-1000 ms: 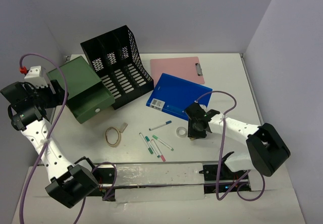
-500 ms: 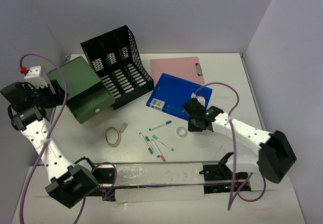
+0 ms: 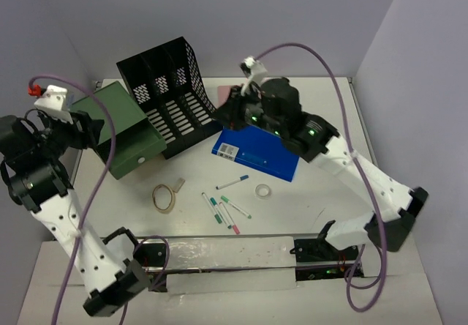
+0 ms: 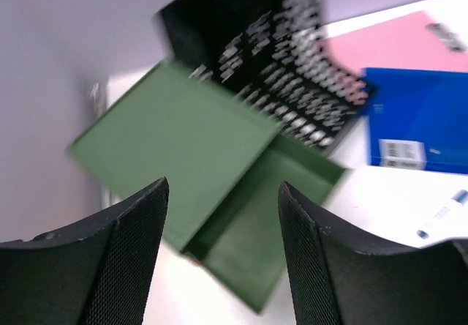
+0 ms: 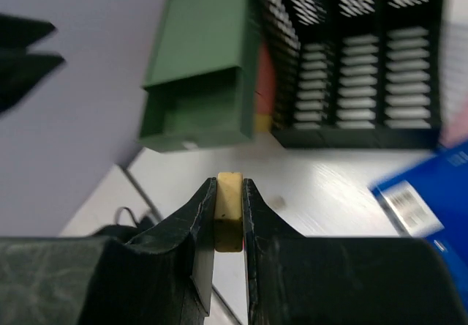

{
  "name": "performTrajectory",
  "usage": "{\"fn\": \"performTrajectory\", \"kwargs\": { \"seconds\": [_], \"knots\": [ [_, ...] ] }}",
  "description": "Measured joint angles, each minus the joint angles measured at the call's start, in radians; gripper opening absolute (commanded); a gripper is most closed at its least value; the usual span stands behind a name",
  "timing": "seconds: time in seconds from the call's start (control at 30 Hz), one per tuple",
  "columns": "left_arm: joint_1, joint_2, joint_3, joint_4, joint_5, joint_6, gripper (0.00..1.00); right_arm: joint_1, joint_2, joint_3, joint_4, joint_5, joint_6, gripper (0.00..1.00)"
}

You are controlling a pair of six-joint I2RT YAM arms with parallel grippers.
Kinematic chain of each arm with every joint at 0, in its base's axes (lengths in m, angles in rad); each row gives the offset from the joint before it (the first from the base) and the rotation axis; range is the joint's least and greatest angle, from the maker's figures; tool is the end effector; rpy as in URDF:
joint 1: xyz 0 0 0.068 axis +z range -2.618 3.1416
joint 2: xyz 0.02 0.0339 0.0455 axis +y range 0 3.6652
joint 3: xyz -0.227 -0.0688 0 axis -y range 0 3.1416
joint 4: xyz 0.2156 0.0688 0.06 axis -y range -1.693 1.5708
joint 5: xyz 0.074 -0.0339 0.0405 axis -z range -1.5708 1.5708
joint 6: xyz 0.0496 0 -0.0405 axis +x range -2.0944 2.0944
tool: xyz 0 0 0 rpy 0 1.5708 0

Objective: Organize the desk

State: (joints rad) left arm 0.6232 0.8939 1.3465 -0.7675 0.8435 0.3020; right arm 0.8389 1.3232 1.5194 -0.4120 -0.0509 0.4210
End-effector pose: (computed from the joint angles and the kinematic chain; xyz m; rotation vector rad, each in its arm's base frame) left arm 0.1411 0.0558 0.4056 0.2736 1.7589 -0.1312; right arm 0.1885 0.2136 0.4080 -0.4295 1.8390 0.9337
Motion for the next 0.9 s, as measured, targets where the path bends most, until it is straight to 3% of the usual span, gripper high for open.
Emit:
{"fn": "performTrajectory", "kwargs": {
  "seconds": [0.17, 0.3, 0.37, 0.5, 0.7, 0.9],
  "knots": [
    [-0.156, -0.064, 0.040, -0.010, -0.039, -0.010, 0.62, 0.025, 0.204, 0.167, 0.062, -0.092, 0.029, 0.00],
    [-0.523, 0.124, 0.216, -0.112, -0.269, -0.010, 0.69, 0.030, 0.270, 0.206, 0.046, -0.114, 0.061, 0.00],
    [-0.635, 0.194, 0.255, -0.126, -0.357, -0.002, 0.72, 0.031, 0.280, 0.212, 0.045, -0.115, 0.079, 0.00],
    [-0.754, 0.202, 0.236, -0.147, -0.428, 0.060, 0.79, 0.031, 0.280, 0.212, 0.058, -0.128, 0.111, 0.00],
    [-0.926, 0.069, 0.103, -0.176, -0.453, 0.202, 0.86, 0.043, 0.306, 0.233, 0.060, -0.163, 0.133, 0.00],
    [-0.951, -0.013, 0.017, -0.198, -0.459, 0.304, 0.87, 0.079, 0.368, 0.262, 0.067, -0.218, 0.140, 0.00]
  ]
}}
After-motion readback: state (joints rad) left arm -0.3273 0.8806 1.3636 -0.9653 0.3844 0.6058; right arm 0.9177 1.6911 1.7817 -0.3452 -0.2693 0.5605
